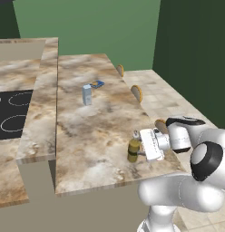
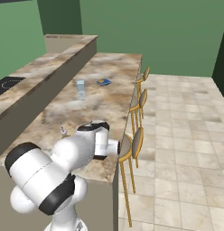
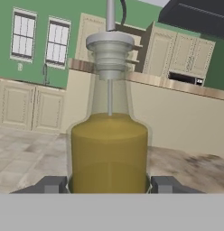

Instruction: Move the shaker and oil and vinegar bottle from the cabinet to the dining counter.

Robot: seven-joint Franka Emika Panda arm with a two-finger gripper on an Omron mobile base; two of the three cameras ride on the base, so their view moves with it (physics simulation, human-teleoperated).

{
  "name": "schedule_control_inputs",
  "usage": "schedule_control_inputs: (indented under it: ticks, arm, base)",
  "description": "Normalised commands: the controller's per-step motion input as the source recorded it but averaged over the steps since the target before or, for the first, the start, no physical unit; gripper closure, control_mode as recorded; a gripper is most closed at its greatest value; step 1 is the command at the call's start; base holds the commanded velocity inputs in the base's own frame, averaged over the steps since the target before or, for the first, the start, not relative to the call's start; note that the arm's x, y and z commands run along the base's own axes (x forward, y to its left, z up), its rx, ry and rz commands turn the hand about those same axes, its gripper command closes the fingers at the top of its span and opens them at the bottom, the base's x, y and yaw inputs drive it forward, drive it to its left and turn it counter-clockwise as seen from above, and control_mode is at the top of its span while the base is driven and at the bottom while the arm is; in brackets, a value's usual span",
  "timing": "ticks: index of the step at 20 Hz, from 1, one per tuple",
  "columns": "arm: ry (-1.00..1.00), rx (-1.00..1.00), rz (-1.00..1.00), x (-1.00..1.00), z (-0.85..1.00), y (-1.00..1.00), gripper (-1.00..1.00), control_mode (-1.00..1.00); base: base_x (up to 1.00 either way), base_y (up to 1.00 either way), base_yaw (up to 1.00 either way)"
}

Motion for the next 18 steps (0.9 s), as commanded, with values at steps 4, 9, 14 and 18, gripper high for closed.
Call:
schedule_control_inputs:
  ticks: [4, 9, 14, 18]
  arm:
    - [0.00, 0.00, 0.00, 0.01, -0.25, 0.00, 1.00, -1.00]
    - [0.00, 0.00, 0.00, 0.01, -0.25, 0.00, 1.00, -1.00]
    - [0.00, 0.00, 0.00, 0.04, -0.25, 0.00, 1.00, -1.00]
    - [0.00, 0.00, 0.00, 0.01, -0.27, 0.00, 1.00, -1.00]
  base:
    - [0.00, 0.00, 0.00]
    - [0.00, 0.00, 0.00]
    - [0.00, 0.00, 0.00]
    - [0.00, 0.00, 0.00]
